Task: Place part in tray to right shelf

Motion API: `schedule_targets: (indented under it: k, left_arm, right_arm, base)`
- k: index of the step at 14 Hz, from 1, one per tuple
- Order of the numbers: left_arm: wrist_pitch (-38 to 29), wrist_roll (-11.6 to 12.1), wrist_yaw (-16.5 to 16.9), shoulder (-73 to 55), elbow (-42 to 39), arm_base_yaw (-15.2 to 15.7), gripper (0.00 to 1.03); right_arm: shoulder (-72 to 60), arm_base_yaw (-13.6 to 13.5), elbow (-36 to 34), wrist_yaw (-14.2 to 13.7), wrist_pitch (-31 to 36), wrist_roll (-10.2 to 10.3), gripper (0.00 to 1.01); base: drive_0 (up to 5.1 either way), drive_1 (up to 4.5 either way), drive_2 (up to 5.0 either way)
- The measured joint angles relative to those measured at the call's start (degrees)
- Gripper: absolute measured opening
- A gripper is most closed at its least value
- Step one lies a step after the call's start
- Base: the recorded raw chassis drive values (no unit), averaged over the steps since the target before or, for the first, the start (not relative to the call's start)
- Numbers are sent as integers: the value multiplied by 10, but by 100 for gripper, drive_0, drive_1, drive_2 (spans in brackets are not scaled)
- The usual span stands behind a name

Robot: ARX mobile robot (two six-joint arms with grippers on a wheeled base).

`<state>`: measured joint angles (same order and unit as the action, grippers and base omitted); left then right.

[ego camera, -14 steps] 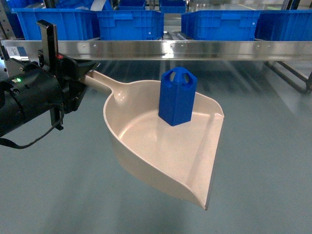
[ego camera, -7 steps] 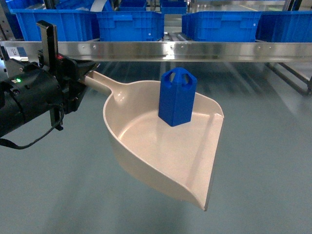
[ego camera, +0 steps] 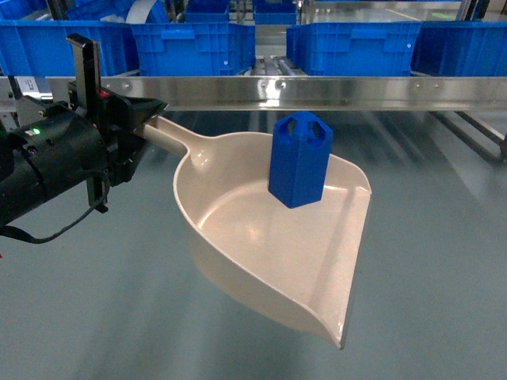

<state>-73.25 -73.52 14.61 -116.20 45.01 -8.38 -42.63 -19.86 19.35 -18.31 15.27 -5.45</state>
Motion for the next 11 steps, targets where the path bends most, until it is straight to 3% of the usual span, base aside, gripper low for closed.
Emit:
schedule_targets:
  k: [11]
  left_arm:
    - [-1,0,-1,0,0,2,16]
  right_arm:
    - [0,0,0,0,0,0,98]
  base:
    - [-2,396,-400]
